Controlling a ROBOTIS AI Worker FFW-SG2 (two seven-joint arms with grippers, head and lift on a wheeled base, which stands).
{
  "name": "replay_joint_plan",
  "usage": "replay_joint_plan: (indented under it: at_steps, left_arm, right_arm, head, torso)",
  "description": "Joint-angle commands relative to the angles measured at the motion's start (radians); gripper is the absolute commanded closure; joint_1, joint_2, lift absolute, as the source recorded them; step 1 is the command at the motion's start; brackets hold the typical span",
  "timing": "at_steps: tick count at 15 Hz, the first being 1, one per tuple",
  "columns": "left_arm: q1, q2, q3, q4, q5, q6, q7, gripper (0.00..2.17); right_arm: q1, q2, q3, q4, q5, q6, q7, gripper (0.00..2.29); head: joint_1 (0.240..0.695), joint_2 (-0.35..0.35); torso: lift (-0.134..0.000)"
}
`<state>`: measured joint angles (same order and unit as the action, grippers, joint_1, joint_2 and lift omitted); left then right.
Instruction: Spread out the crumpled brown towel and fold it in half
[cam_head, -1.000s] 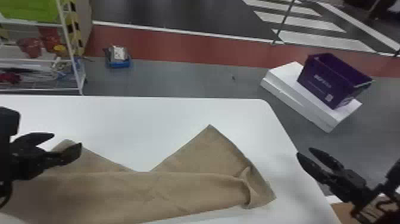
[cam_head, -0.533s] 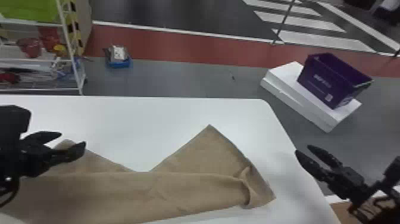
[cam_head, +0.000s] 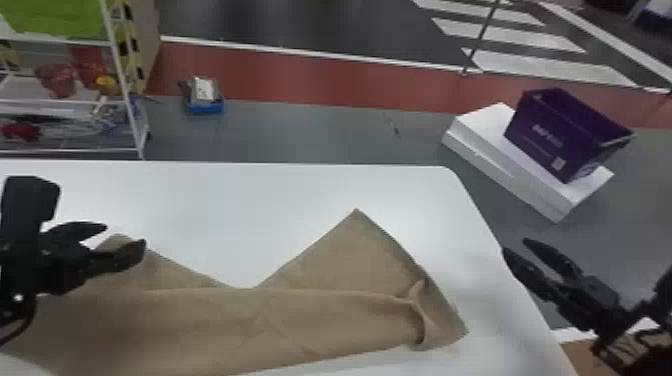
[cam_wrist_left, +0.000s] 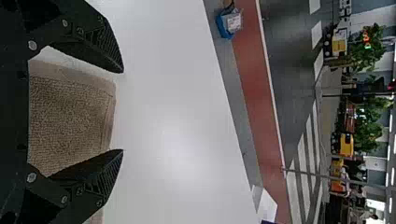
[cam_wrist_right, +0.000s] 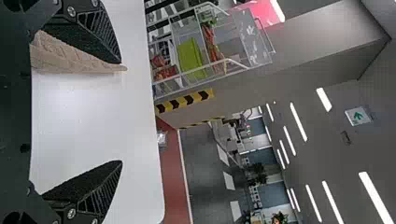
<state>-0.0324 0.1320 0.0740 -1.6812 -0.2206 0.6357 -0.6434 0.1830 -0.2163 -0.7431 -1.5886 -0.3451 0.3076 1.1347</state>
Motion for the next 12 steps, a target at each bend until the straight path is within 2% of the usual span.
replay_joint_plan:
  at_steps: [1,2,4,6,7,8,9,12]
  left_arm:
    - [-0.003,0.001,0.001,0.006,-0.008,0.014,-0.013,0.34]
    - [-0.003,0.003,0.000,0.009,-0.013,0.020,-0.013,0.43]
    - [-0.003,0.001,0.000,0.014,-0.017,0.020,-0.015,0.46]
    - [-0.003,0.001,0.001,0.015,-0.020,0.020,-0.016,0.64]
    - [-0.003,0.003,0.003,0.015,-0.022,0.020,-0.016,0.78]
    - [-0.003,0.001,0.006,0.014,-0.020,0.023,-0.016,1.08]
    - [-0.001,0.001,0.009,0.009,-0.017,0.023,-0.016,1.24]
    - [0.031,-0.002,0.049,-0.055,0.007,0.042,-0.045,1.26]
  right_arm:
    - [-0.004,0.000,0.001,0.010,0.000,-0.020,0.000,0.12]
    - [-0.005,-0.002,0.001,0.010,0.000,-0.020,0.000,0.12]
    - [-0.005,-0.002,0.004,0.010,-0.002,-0.023,0.000,0.12]
    - [-0.007,-0.002,0.004,0.010,-0.003,-0.023,0.000,0.12]
    - [-0.007,-0.003,0.004,0.010,-0.005,-0.023,0.000,0.12]
    - [-0.007,-0.003,0.004,0.010,-0.008,-0.023,0.002,0.12]
    - [-0.007,-0.003,0.004,0.010,-0.008,-0.023,0.002,0.12]
    - [-0.007,-0.002,0.016,-0.001,-0.011,-0.020,0.002,0.12]
  head:
    - [0.695,-0.250]
    - [0.695,-0.250]
    - [0.695,-0.251]
    - [0.695,-0.248]
    - [0.695,-0.247]
    - [0.695,-0.247]
    - [0.695,-0.247]
    - [0.695,-0.244]
  torso:
    - [-0.124]
    - [-0.124]
    - [-0.124]
    - [-0.124]
    - [-0.124]
    - [-0.124]
    - [-0.124]
    - [-0.124]
